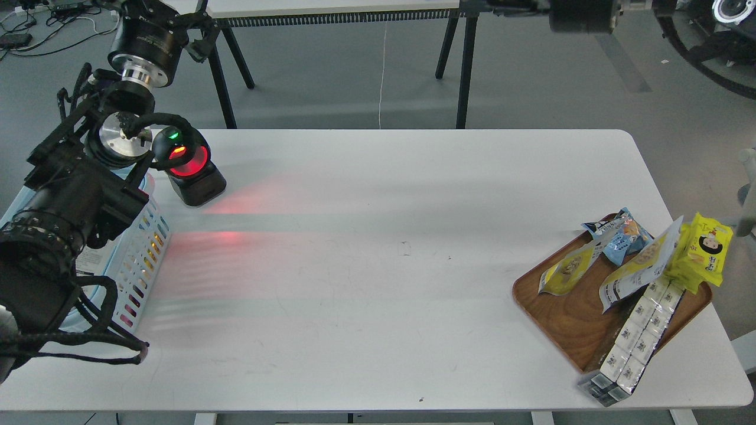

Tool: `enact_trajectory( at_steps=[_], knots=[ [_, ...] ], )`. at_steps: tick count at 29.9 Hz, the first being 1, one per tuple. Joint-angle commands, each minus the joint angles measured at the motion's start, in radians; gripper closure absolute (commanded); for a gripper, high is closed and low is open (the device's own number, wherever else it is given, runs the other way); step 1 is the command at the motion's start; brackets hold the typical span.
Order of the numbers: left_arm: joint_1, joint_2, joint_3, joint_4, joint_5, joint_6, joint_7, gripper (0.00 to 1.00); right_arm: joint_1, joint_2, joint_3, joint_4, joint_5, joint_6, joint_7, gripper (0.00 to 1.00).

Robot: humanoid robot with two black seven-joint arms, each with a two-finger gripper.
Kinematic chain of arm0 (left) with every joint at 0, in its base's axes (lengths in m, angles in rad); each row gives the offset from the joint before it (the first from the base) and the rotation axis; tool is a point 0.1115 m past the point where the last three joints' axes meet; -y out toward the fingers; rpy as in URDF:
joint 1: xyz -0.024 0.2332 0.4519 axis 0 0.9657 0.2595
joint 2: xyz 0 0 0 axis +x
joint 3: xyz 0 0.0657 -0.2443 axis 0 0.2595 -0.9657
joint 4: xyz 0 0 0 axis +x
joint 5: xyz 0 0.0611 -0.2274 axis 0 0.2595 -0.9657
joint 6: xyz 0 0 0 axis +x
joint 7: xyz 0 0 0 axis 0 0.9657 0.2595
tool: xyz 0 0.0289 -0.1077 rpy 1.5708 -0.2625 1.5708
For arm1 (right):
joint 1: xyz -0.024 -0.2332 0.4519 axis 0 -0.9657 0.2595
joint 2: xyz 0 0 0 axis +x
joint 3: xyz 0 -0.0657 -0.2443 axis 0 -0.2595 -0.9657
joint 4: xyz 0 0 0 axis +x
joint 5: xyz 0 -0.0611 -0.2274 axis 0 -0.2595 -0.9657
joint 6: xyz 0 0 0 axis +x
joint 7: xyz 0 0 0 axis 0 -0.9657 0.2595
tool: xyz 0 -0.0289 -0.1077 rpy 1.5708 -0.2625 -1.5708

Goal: Scan snack and place in basket

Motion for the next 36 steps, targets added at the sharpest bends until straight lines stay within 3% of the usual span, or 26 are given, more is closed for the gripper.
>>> enact_trajectory(
  at_steps=[1, 8, 20, 26, 36],
  knots=[
    [0.0, 0.0, 0.0, 0.0, 0.0, 0.0, 0.001, 0.0, 0.021, -0.009, -0.108, 0.154, -0.133, -0.002, 0.004, 0.05],
    [0.003, 0.003, 0.0, 0.002, 0.003, 0.0, 0.005, 0.0, 0.04, -0.039, -0.25, 0.318, -0.481, -0.042, 0.004, 0.07],
    [0.003, 0.008, 0.0, 0.002, 0.005, 0.0, -0.002, 0.0, 0.064, -0.114, -0.438, 0.395, -0.921, -0.069, 0.004, 0.09],
    [0.003, 0.0, 0.0, 0.002, 0.003, 0.0, -0.004, 0.0, 0.063, -0.123, -0.461, 0.392, -0.972, -0.071, 0.004, 0.22],
    [-0.015, 0.012, 0.001, 0.003, 0.005, 0.0, -0.002, 0.0, 0.029, -0.146, -0.503, 0.352, -1.04, -0.071, 0.004, 0.22]
  ],
)
